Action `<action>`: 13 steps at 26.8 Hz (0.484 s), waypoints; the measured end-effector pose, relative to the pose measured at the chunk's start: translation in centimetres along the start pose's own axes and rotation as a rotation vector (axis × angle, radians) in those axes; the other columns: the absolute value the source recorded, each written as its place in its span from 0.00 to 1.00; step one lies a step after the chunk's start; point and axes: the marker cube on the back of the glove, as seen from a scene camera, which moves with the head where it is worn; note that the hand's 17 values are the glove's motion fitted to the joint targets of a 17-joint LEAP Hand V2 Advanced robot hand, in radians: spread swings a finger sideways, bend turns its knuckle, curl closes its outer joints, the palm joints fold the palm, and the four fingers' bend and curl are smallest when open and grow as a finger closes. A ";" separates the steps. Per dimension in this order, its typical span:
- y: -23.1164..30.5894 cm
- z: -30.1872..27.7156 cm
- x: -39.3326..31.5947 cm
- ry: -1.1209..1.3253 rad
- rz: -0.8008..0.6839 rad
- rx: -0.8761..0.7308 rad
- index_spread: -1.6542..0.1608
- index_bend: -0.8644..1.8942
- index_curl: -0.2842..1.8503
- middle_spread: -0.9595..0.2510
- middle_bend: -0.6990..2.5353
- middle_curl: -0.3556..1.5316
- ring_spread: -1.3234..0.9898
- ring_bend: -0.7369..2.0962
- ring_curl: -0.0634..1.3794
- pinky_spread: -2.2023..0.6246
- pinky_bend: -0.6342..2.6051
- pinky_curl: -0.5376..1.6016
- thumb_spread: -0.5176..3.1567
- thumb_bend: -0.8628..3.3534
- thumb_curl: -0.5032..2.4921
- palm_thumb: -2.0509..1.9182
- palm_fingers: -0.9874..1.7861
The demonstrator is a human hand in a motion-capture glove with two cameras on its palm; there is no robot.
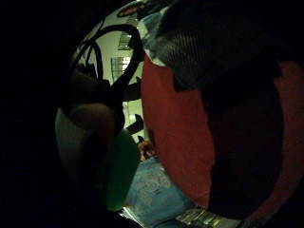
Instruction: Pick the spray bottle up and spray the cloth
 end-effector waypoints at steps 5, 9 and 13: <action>-1.0 0.5 -0.2 0.011 0.077 -0.060 0.79 0.34 0.23 0.77 0.32 0.43 0.56 0.48 0.32 0.82 0.30 0.43 0.40 0.20 0.34 0.72 0.74; -1.9 0.3 -0.1 0.021 0.096 -0.068 0.79 0.34 0.23 0.77 0.32 0.43 0.56 0.48 0.32 0.82 0.30 0.43 0.40 0.20 0.35 0.72 0.74; -2.4 0.2 0.2 0.015 0.114 -0.060 0.80 0.34 0.23 0.77 0.32 0.43 0.57 0.48 0.32 0.82 0.30 0.43 0.41 0.20 0.35 0.72 0.74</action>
